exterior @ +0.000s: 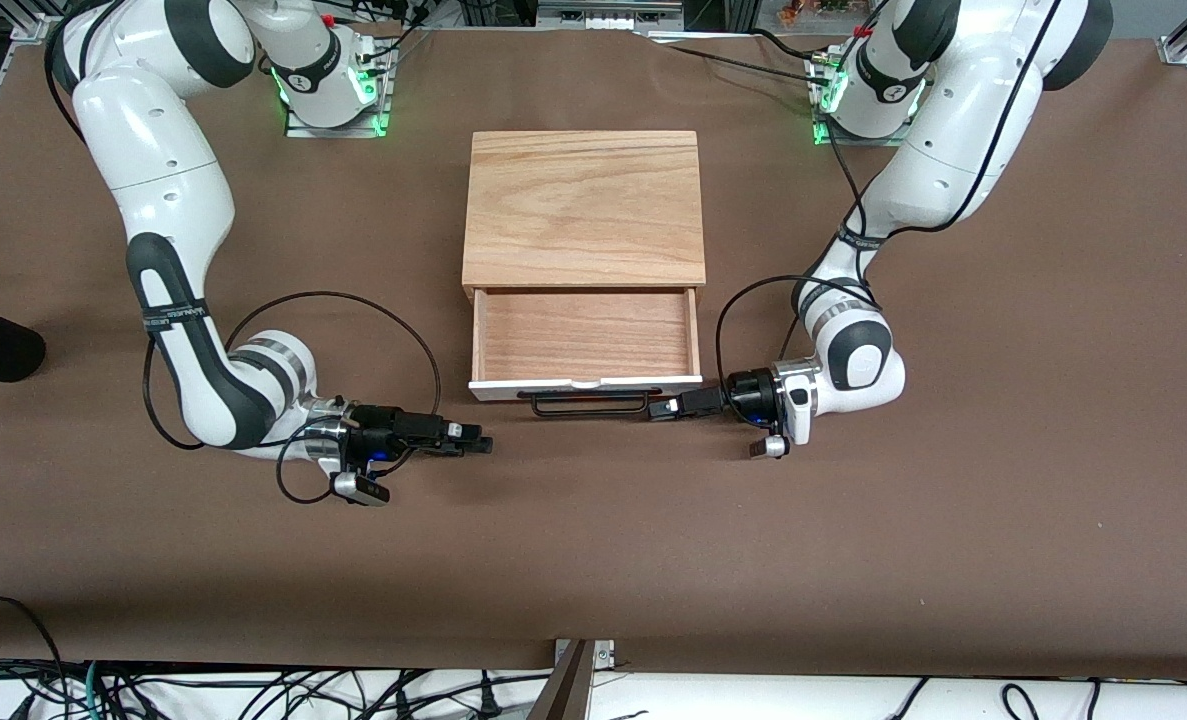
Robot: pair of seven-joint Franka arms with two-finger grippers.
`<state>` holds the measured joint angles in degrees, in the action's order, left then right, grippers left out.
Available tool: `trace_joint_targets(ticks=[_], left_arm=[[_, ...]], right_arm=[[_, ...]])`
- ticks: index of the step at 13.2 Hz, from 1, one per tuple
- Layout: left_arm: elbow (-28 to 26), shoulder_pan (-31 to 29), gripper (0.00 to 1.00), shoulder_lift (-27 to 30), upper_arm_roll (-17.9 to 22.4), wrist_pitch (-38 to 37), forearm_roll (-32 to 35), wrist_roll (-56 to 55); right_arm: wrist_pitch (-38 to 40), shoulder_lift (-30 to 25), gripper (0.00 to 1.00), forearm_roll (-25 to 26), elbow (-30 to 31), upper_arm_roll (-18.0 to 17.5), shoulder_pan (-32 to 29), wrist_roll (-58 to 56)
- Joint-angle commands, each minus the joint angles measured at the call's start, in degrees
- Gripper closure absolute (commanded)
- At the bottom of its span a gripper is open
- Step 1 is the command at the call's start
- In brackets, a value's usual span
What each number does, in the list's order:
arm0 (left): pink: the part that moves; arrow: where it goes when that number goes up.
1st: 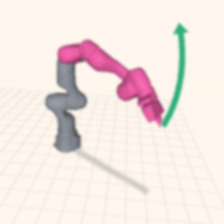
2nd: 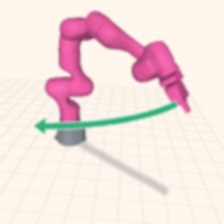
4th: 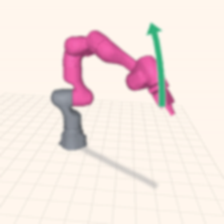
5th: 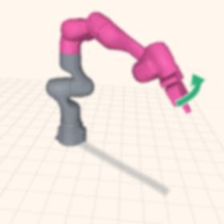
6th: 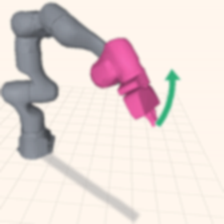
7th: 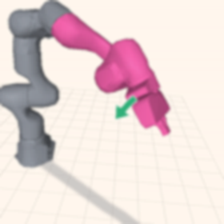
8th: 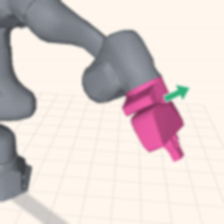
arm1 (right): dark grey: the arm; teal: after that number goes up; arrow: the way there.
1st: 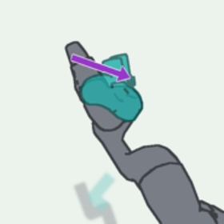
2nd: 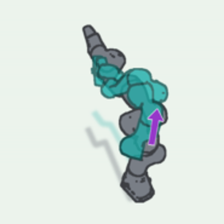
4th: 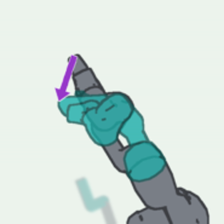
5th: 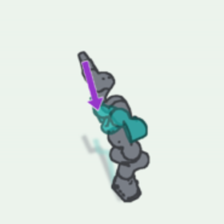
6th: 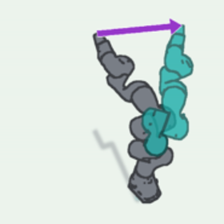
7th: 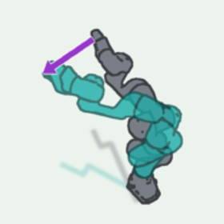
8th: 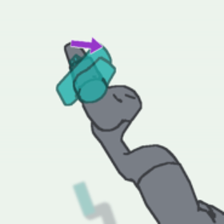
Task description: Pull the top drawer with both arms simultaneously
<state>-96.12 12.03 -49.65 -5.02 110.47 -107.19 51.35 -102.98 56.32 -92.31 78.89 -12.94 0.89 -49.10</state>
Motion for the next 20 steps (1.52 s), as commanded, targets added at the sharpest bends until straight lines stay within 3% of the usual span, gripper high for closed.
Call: trace_joint_targets(ticks=[1,4,6,8,10,12,15,19,20], left_arm=[[-2.75,0.28,0.0,2.53,0.63,0.8,0.23,-1.07],[-3.55,-0.6,0.0,5.95,0.72,0.8,2.07,-5.11],[-3.55,-1.39,0.0,9.11,0.8,3.5,7.41,-8.88],[-5.38,-1.66,0.0,14.2,0.72,7.55,15.13,-15.46],[-8.81,-3.05,0.0,19.56,0.72,8.7,21.64,-19.34],[-10.93,-5.07,0.0,25.01,0.72,10.28,32.6,-23.03],[-11.89,-6.93,0.0,33.01,0.72,9.94,56.32,-34.26],[-13.74,-6.93,0.0,42.5,0.63,4.77,77.43,-46.68],[-14.27,-6.93,0.0,45.57,0.54,2.58,83.93,-46.78]], right_arm=[[-0.02,-1.64,0.0,2.56,-0.4,0.19,0.34,3.29],[-0.02,-8.05,0.0,14.14,-0.32,3.09,0.25,13.39],[-0.11,-12.53,0.0,22.66,-0.23,3.62,-0.1,20.41],[-0.11,-17.36,0.0,34.94,-0.05,4.24,-0.1,27.89],[0.15,-23.33,0.0,50.83,1.52,4.85,-0.1,34.83],[0.85,-30.97,0.0,64.48,5.73,5.2,-0.1,36.79],[3.92,-42.75,0.0,86.36,14.07,5.29,0.08,42.76],[10.16,-53.75,0.0,93.61,19.11,7.48,0.08,48.89],[11.56,-54.99,0.0,93.81,19.11,10.19,0.42,53.97]])
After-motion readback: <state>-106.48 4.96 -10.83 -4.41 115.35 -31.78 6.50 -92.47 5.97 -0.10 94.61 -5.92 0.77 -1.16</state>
